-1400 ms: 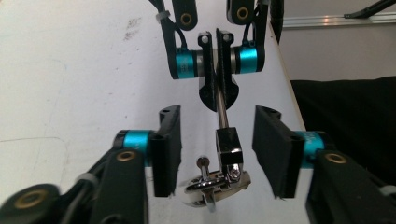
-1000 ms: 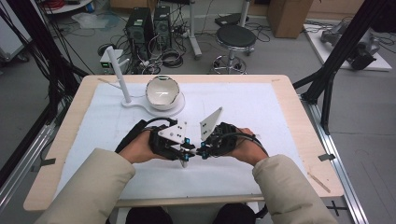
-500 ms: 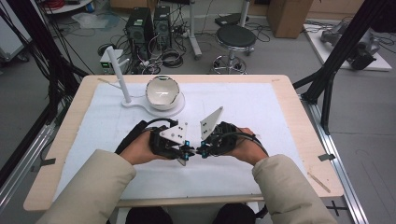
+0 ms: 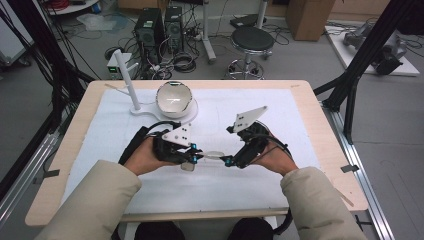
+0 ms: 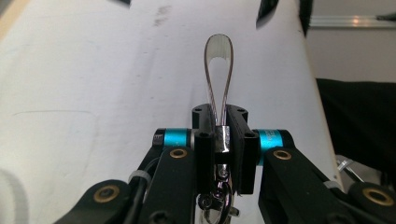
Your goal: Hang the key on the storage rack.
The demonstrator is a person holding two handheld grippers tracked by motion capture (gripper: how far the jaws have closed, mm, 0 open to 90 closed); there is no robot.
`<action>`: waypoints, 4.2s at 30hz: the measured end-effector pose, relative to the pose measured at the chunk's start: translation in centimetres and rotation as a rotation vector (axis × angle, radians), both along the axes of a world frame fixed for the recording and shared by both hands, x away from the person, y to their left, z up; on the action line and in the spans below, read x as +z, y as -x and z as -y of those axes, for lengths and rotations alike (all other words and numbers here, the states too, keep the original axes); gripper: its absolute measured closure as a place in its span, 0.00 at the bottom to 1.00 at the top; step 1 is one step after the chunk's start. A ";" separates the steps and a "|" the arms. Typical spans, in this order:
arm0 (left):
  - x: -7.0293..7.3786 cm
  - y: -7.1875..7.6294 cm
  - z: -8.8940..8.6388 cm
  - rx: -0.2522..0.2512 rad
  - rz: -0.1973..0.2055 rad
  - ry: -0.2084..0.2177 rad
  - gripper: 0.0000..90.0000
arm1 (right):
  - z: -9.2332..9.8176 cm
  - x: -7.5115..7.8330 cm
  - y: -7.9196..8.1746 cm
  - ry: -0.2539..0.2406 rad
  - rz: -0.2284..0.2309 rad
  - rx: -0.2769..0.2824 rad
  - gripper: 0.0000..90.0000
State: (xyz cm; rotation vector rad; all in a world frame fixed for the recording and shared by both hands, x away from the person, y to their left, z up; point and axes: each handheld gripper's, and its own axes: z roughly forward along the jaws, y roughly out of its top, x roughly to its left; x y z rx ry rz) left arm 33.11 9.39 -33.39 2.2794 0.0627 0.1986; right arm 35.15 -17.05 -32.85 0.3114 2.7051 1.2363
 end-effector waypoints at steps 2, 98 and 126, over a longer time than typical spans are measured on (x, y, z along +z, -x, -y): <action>0.1 -0.3 -0.8 0.040 0.005 0.024 0.91 | 1.1 0.1 -0.1 -0.048 0.014 -0.038 0.01; -3.5 -9.4 -19.8 1.122 0.181 0.190 0.91 | 15.0 -12.0 3.3 -0.497 0.231 -0.628 0.01; -5.9 -0.5 -20.2 0.775 0.137 0.498 0.02 | 15.1 -12.0 3.4 -0.506 0.233 -0.661 0.01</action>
